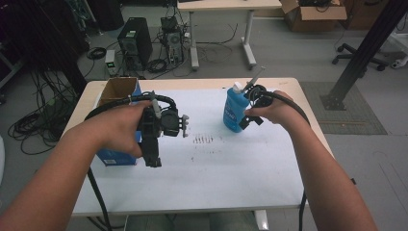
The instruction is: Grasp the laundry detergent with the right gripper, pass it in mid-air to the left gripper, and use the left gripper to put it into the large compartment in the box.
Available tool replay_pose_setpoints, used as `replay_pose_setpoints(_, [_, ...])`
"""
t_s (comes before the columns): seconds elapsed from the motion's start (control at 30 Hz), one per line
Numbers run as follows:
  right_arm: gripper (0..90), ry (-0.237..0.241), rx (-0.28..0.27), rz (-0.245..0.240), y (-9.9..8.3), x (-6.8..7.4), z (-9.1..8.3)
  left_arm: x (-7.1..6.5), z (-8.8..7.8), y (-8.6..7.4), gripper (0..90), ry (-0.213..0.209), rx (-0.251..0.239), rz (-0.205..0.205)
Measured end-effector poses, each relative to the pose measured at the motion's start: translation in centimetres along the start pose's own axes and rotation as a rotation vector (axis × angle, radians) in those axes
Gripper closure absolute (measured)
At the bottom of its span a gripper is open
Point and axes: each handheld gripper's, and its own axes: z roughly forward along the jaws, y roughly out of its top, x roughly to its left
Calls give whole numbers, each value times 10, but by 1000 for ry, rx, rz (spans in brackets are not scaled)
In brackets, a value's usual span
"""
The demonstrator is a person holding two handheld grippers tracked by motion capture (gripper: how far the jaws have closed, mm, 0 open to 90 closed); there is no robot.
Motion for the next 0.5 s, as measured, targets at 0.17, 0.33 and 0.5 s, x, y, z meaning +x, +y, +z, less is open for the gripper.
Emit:
replay_pose_setpoints(0.17, [56, 5, -7, 12, -2, -3, 9, 0, 1, -1, 4, -2, -2, -4])
replay_pose_setpoints(0.33, [55, 13, -27, 20, -4, -4, 16, -1, 2, 0, 4, -4, 13, -11])
replay_pose_setpoints(0.5, [56, 27, -49, 22, -4, -5, 26, -3, 2, 1, 4, -8, 15, -2])
